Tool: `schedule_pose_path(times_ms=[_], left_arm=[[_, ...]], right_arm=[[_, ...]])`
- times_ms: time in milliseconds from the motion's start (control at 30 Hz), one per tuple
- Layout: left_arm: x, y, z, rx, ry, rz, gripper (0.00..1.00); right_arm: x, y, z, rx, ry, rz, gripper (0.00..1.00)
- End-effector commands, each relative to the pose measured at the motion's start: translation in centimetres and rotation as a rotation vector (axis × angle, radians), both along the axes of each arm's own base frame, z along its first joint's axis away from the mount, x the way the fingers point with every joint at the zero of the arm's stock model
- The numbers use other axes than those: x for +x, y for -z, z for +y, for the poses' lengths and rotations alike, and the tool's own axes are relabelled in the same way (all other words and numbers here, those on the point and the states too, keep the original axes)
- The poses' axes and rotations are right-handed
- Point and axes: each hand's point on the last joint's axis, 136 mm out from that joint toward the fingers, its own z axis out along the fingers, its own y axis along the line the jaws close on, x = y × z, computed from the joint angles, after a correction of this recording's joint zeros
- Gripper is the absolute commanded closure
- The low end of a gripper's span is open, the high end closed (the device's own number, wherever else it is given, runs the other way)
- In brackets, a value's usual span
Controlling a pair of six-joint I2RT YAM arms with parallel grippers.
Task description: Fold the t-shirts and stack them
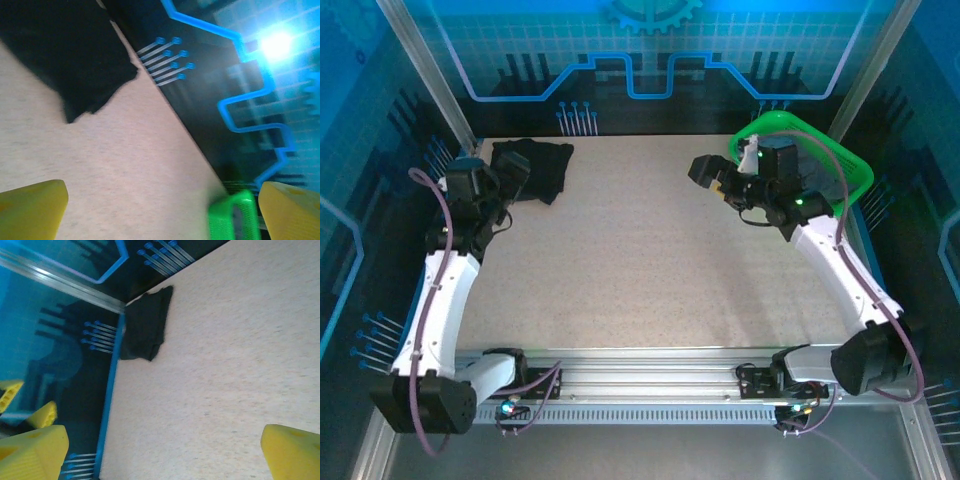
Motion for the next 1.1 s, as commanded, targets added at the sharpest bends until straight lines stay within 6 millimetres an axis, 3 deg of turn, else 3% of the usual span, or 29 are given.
schedule_pose_path(times_ms=[0, 100, 200, 267, 433, 600, 833, 933, 1067], left_arm=[[-6.3, 1.5, 4.5, 0.321, -0.184, 0.186, 0.01], [-6.0, 3.5, 3.5, 0.581, 0.019, 0.127, 0.01], [-5.8, 9.1, 1.9, 0.695, 0.185, 0.103, 0.01], [-5.5, 11.6, 1.2, 0.709, 0.225, 0.053, 0.01], [-3.3, 15.8, 1.6, 0.712, 0.202, 0.038, 0.01], [0.4, 19.1, 1.4, 0.681, 0.222, 0.066, 0.01], [4.1, 18.8, 3.0, 0.700, 0.223, -0.031, 0.01], [3.5, 19.0, 3.0, 0.679, 0.230, -0.066, 0.01], [0.8, 18.6, 1.4, 0.760, 0.215, -0.249, 0.01]], right_arm=[[-1.5, 1.1, -5.8, -0.332, 0.203, 0.013, 0.00], [-1.8, 3.9, -9.4, -0.568, 0.269, -0.082, 0.00], [-1.9, 8.5, -11.3, -0.788, 0.263, -0.233, 0.00], [-2.3, 11.5, -12.2, -0.891, 0.249, -0.260, 0.00], [-2.5, 16.9, -14.8, -0.951, 0.239, -0.136, 0.00], [-0.3, 21.5, -15.3, -0.925, 0.197, -0.086, 0.00], [4.4, 21.0, -14.5, -0.907, 0.157, -0.228, 0.00], [5.0, 20.6, -13.6, -0.919, 0.118, -0.319, 0.00], [3.1, 20.3, -14.8, -0.839, 0.204, -0.430, 0.00]])
